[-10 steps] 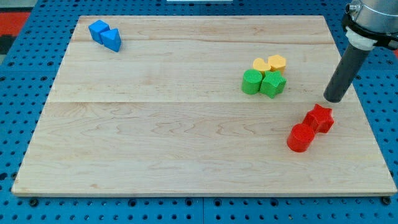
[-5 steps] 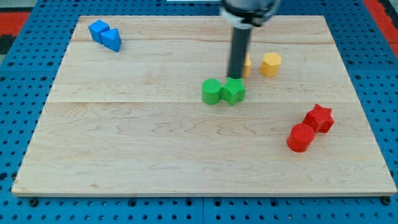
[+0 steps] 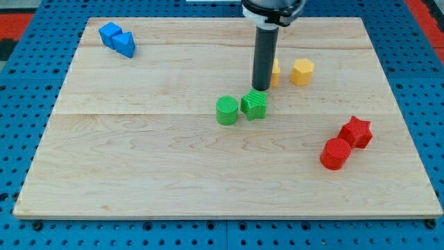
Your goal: Move the green blocks towards the bottom left corner
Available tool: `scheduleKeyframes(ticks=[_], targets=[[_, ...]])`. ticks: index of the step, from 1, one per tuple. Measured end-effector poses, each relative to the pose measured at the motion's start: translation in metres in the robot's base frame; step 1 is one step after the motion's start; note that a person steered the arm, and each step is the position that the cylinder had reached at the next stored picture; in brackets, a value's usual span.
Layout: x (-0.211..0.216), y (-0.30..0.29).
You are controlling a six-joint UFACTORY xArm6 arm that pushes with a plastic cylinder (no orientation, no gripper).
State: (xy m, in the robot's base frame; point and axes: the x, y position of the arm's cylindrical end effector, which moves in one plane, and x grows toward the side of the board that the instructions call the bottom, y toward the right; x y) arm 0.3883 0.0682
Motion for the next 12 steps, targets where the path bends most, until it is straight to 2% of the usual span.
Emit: scheduleKeyframes(ticks=[2, 3, 5, 6, 7, 8, 10, 11, 12], targets=[[0.001, -0.008], [0.025, 0.003], [0.025, -0.064], [0.028, -0.069], [0.083, -0.108], [0.091, -0.148], [0.092, -0.085], [0.123, -0.065], [0.139, -0.090]])
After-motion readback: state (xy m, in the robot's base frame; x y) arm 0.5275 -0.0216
